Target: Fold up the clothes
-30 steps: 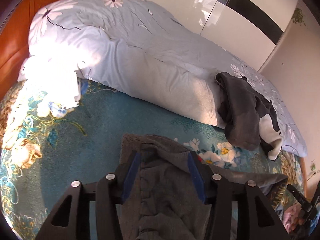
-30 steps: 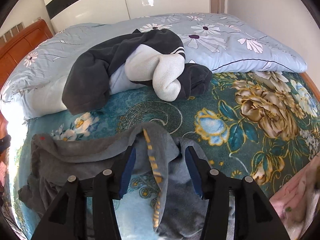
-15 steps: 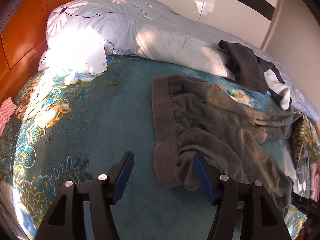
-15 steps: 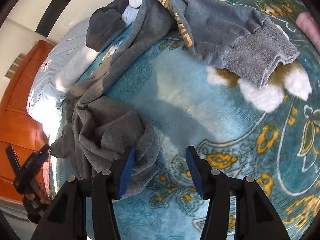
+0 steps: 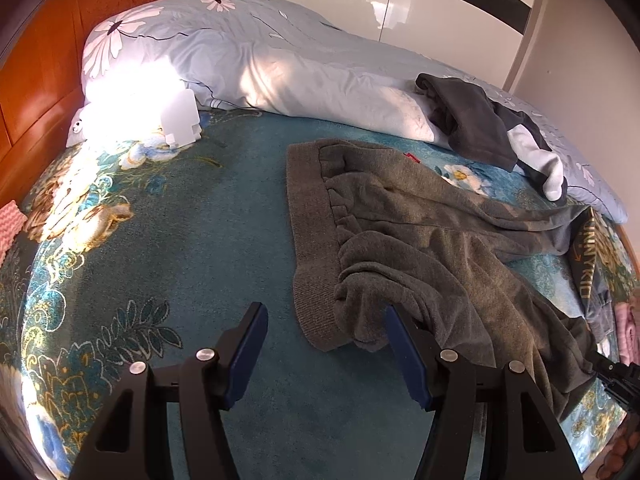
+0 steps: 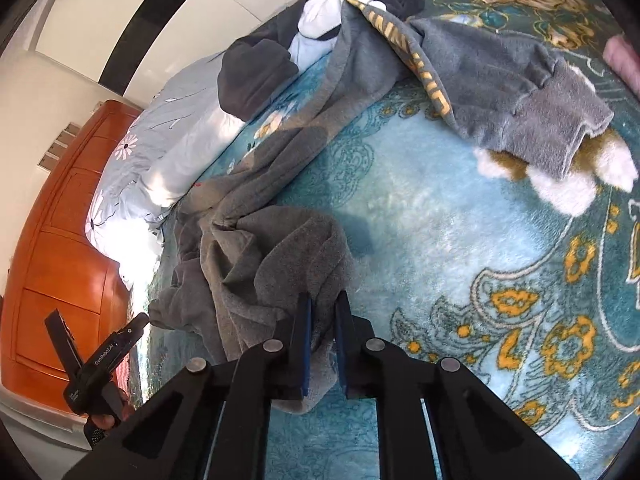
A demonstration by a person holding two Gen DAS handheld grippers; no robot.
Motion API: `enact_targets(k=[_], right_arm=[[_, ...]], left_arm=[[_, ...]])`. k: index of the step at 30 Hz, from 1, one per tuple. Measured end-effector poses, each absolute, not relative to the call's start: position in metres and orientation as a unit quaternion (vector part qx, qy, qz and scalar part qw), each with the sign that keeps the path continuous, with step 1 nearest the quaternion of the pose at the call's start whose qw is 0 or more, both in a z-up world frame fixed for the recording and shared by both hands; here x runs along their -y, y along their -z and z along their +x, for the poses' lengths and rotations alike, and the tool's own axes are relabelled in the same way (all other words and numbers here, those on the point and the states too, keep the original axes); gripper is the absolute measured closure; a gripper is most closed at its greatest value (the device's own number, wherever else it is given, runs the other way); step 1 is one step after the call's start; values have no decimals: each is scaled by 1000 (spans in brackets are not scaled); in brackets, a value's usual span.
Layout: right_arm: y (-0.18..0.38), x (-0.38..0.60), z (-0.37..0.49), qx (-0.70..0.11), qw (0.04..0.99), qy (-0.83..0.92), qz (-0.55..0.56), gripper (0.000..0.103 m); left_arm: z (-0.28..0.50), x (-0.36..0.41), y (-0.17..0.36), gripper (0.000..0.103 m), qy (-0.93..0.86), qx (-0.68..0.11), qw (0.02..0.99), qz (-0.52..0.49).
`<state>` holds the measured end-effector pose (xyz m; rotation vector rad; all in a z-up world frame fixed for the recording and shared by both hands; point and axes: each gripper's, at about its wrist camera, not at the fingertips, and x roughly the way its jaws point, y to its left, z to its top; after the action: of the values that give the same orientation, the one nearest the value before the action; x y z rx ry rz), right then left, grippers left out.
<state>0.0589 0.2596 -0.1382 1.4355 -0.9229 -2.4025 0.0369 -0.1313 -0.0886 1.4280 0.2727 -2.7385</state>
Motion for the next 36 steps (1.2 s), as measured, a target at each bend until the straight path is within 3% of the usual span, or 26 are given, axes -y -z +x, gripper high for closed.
enact_targets(k=[10,15,23,24,26,27,30,36], right_arm=[[81,-336,48,255,3,870,421,94],[92,-360,41,261,-15,863,433,94],[102,-361,50,266,-11,856,442,93],[102,-360,51,265,-10,856,444,93],[103,-359,51,262,-9,855,447,93],[104,-359,51,262,-9,854,449,93],[103,-356,52,256,-6,854,453,93],[96,-329,58,236,34,855,461,93]], left_arm=[[45,177,124,38,829,-227,16,511],[41,175,152,38,769,-346,-33,536],[20,144,171,40,743,-395,-45,538],[19,142,172,42,743,-399,-42,535],[18,140,174,64,744,-407,-35,529],[18,142,175,86,743,-418,-30,522],[24,151,166,92,753,-439,-9,490],[57,209,101,94,814,-428,62,387]])
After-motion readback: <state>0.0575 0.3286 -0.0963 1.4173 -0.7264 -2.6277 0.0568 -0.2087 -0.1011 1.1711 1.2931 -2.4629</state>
